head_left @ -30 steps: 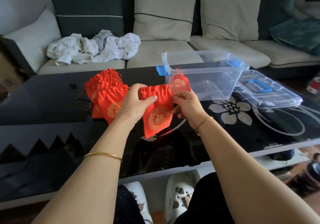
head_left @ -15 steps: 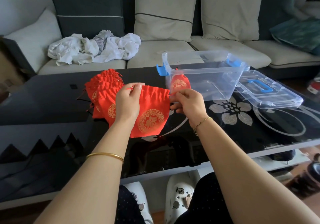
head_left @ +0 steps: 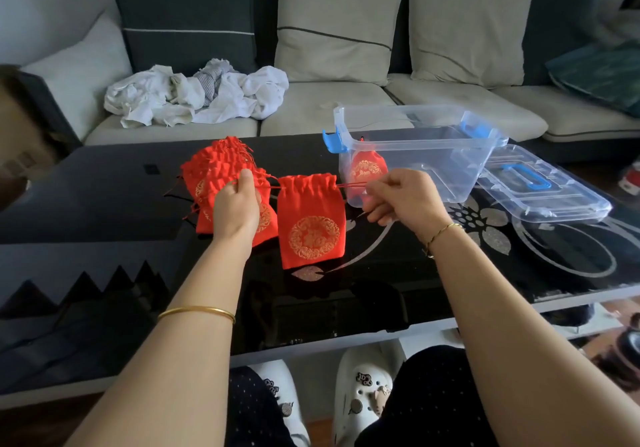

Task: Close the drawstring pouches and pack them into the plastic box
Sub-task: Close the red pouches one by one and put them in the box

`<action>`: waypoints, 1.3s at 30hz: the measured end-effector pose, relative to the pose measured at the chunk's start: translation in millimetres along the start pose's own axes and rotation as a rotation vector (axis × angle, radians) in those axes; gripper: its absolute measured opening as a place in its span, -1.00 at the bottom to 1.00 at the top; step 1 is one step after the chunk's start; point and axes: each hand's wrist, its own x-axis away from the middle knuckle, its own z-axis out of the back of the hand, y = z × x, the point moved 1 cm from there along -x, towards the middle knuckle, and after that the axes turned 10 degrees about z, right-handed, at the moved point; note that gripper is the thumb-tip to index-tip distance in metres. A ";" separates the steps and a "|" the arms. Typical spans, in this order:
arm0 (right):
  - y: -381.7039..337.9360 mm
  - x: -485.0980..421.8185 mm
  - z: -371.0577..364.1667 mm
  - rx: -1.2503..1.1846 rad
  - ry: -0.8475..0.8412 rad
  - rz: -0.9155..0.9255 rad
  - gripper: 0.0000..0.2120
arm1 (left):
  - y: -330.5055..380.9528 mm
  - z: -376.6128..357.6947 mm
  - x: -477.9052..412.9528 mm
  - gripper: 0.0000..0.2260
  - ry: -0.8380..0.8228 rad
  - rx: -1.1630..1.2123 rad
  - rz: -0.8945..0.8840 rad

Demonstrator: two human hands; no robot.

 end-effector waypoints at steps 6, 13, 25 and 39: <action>6.3 -5.4 -0.3 -0.252 -0.033 -0.295 -0.62 | -2.5 7.6 -5.0 -0.64 -0.106 0.156 0.243; 16.0 -6.9 -22.9 -1.295 -0.059 -0.599 -0.65 | -2.1 5.3 2.5 -0.66 -0.411 0.642 0.636; 7.4 -16.6 -10.9 -0.860 0.302 -0.397 -0.71 | 26.5 -2.5 8.4 -0.61 -0.330 0.816 0.214; -67.3 -2.6 -32.0 -0.187 0.093 0.322 -0.72 | 39.5 -20.1 41.0 -0.90 -0.604 -0.019 -0.248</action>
